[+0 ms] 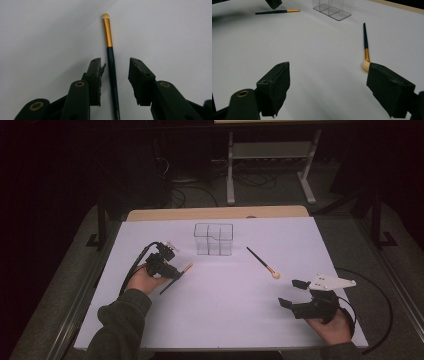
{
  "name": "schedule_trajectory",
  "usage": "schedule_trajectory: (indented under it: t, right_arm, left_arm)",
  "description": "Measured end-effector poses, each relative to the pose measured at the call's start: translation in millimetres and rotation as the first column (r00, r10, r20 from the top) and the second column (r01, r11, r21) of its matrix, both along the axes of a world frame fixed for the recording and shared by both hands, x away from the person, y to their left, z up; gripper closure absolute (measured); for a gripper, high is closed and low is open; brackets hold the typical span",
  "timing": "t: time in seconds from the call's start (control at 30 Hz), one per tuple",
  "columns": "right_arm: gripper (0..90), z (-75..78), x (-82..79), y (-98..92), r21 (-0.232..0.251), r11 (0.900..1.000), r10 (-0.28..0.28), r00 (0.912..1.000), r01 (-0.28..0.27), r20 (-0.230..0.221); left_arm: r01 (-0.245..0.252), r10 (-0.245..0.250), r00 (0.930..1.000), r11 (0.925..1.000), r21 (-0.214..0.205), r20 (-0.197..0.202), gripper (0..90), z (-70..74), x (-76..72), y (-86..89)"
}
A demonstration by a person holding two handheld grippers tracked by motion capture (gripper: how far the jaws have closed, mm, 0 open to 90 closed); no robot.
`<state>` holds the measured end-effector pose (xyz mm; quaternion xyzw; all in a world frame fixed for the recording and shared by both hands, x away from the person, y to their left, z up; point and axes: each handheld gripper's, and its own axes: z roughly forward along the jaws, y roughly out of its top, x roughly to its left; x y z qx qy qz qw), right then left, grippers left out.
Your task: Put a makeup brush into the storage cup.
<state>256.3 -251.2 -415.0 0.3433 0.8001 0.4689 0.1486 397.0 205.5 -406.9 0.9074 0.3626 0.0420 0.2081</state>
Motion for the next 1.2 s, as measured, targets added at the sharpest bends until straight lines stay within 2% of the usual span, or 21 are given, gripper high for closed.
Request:
schedule_trajectory:
  t: [0.17, 0.53, 0.83, 0.93, 1.2]
  right_arm:
    - [18.2, 0.1, 0.0, -0.1, 0.000, 1.0000, 0.000, 1.0000, 0.000, 0.000]
    - [18.3, 0.6, -0.5, -1.0, 0.003, 1.0000, -0.003, 1.0000, 0.003, -0.002]
    - [18.2, 0.8, -0.1, -1.3, 0.001, 1.0000, -0.003, 1.0000, 0.003, 0.000]
    - [18.2, 0.8, 0.3, -1.1, 0.001, 1.0000, -0.001, 1.0000, 0.001, 0.003]
    - [18.3, 0.6, 0.5, -1.0, 0.002, 1.0000, 0.000, 1.0000, 0.000, 0.000]
  left_arm:
    - [-0.006, 0.006, 0.9998, 0.9999, 0.015, -0.019, 66.9, -3.3, 2.3, -3.2]
    - [-0.003, 0.005, 0.9995, 0.9990, 0.044, -0.032, 72.1, -9.2, 5.9, -10.8]
    - [-0.006, 0.007, 0.9999, 0.9973, 0.073, -0.013, 79.9, -12.3, 6.3, -13.2]
    - [-0.008, 0.008, 1.0000, 0.9961, 0.088, -0.001, 81.5, -12.8, 5.6, -15.2]
    - [0.002, -0.002, 1.0000, 0.9939, 0.110, 0.000, 83.1, -11.7, 5.3, -18.0]
